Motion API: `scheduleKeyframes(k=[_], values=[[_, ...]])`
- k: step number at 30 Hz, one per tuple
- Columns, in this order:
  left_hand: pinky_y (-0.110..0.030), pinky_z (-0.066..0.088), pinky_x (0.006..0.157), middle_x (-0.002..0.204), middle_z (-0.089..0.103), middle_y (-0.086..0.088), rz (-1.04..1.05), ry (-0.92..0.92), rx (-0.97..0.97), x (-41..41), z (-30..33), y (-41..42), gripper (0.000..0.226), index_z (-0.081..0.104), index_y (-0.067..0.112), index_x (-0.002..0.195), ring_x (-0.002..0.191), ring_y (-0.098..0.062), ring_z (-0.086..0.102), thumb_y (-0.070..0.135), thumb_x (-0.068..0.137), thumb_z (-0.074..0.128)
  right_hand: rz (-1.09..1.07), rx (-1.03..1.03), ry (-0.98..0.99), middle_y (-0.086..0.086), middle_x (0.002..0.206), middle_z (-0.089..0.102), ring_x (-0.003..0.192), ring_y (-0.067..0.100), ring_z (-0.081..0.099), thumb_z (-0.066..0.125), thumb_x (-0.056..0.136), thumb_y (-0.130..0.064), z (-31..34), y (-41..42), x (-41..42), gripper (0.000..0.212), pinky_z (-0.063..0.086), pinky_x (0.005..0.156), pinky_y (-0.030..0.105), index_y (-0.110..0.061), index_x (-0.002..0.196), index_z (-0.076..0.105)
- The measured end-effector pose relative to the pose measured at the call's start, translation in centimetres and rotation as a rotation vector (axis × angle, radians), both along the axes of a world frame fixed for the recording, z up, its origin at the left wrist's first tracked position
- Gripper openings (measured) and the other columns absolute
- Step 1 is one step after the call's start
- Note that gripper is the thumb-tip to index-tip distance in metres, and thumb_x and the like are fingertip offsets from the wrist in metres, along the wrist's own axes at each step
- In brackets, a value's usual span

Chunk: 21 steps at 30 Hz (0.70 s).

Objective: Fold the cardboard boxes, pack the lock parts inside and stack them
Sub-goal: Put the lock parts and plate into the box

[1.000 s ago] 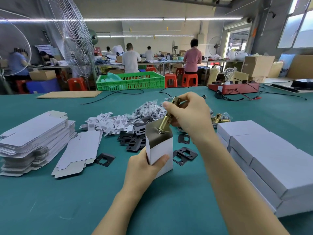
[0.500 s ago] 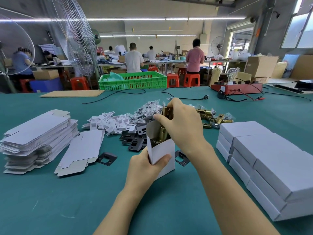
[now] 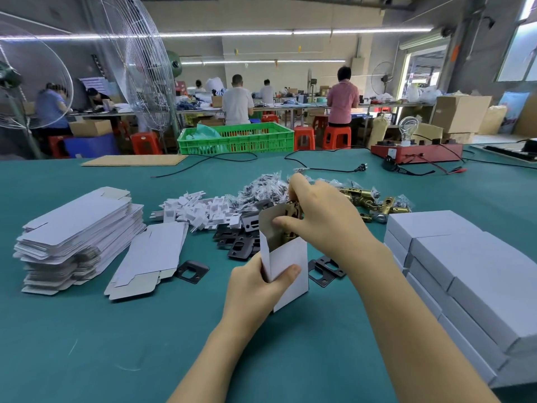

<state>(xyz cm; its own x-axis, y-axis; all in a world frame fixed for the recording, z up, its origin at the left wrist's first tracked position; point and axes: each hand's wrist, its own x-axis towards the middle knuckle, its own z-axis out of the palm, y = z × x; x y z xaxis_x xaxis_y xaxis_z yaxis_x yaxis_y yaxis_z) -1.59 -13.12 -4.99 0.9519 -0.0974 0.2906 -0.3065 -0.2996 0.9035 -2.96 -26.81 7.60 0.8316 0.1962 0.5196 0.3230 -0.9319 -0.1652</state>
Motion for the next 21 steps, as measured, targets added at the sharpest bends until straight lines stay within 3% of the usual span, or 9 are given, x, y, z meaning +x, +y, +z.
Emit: scheduleKeyframes(k=[6, 8, 10, 12, 15, 17, 19, 21], values=[[-0.015, 0.048, 0.057, 0.077, 0.070, 0.021, 0.012, -0.001, -0.013, 0.0, 0.0, 0.0, 0.017, 0.065, 0.035, 0.083, 0.072, -0.001, 0.064, 0.046, 0.074, 0.075, 0.050, -0.046, 0.105, 0.007, 0.093, 0.056, 0.090, 0.025, 0.047, 0.060, 0.090, -0.021, 0.2, -0.4, 0.3, 0.017, 0.043, 0.079, 0.041, -0.005, 0.094, 0.056], [-0.016, 0.044, 0.056, 0.073, 0.069, 0.017, 0.015, -0.030, 0.012, 0.0, -0.1, 0.0, 0.014, 0.063, 0.036, 0.079, 0.066, -0.004, 0.061, 0.042, 0.078, 0.076, 0.056, -0.004, 0.092, 0.010, 0.093, 0.060, 0.083, 0.023, 0.051, 0.056, 0.088, -0.010, 0.2, -1.0, 0.4, 0.010, 0.046, 0.076, 0.040, -0.004, 0.094, 0.061], [-0.020, 0.044, 0.056, 0.071, 0.068, 0.013, 0.024, -0.052, 0.021, 0.0, -0.2, 0.0, 0.014, 0.063, 0.034, 0.077, 0.065, -0.009, 0.060, 0.035, 0.083, 0.076, 0.089, 0.089, 0.090, 0.008, 0.087, 0.064, 0.068, 0.017, 0.050, 0.060, 0.089, -0.011, 0.3, -1.4, 0.3, 0.008, 0.047, 0.069, 0.032, -0.006, 0.092, 0.065], [-0.034, 0.049, 0.062, 0.074, 0.070, 0.006, 0.024, -0.055, -0.007, -0.1, -0.2, 0.0, 0.012, 0.067, 0.028, 0.082, 0.071, -0.018, 0.063, 0.037, 0.082, 0.075, 0.130, 0.191, 0.098, 0.004, 0.081, 0.066, 0.066, 0.012, 0.055, 0.065, 0.089, -0.017, 0.4, -1.8, 0.2, 0.009, 0.046, 0.066, 0.024, -0.008, 0.090, 0.067], [-0.048, 0.050, 0.068, 0.081, 0.071, -0.011, 0.006, -0.084, -0.024, -0.4, 0.0, -0.1, 0.041, 0.068, 0.009, 0.089, 0.077, -0.031, 0.062, 0.048, 0.075, 0.069, 0.109, 0.340, 0.098, -0.001, 0.078, 0.067, 0.072, 0.009, 0.060, 0.068, 0.088, -0.024, 0.4, -3.0, 0.3, 0.012, 0.047, 0.065, 0.020, -0.012, 0.088, 0.069], [-0.044, 0.051, 0.070, 0.082, 0.073, -0.003, 0.010, -0.062, -0.022, -0.3, 0.0, -0.1, 0.038, 0.069, 0.010, 0.090, 0.075, -0.022, 0.065, 0.045, 0.076, 0.075, 0.036, 0.388, 0.108, -0.003, 0.078, 0.066, 0.073, 0.006, 0.059, 0.068, 0.087, -0.027, 0.2, -4.3, 0.6, 0.013, 0.045, 0.064, 0.017, -0.015, 0.087, 0.068], [-0.030, 0.054, 0.067, 0.083, 0.073, 0.016, 0.021, -0.033, -0.015, -0.1, -0.1, 0.1, 0.017, 0.070, 0.024, 0.089, 0.077, -0.005, 0.068, 0.037, 0.081, 0.078, -0.075, 0.382, 0.158, -0.002, 0.082, 0.066, 0.076, 0.012, 0.058, 0.069, 0.087, -0.026, -0.4, -5.9, 1.0, 0.012, 0.042, 0.063, 0.021, -0.014, 0.087, 0.068], [-0.019, 0.053, 0.065, 0.082, 0.071, 0.024, 0.020, -0.021, -0.008, 0.0, -0.1, 0.1, 0.013, 0.069, 0.031, 0.089, 0.078, 0.002, 0.067, 0.035, 0.081, 0.078, -0.191, 0.381, 0.227, 0.001, 0.087, 0.064, 0.080, 0.015, 0.057, 0.068, 0.087, -0.023, -1.3, -7.4, 1.3, 0.009, 0.040, 0.061, 0.023, -0.015, 0.088, 0.065]])
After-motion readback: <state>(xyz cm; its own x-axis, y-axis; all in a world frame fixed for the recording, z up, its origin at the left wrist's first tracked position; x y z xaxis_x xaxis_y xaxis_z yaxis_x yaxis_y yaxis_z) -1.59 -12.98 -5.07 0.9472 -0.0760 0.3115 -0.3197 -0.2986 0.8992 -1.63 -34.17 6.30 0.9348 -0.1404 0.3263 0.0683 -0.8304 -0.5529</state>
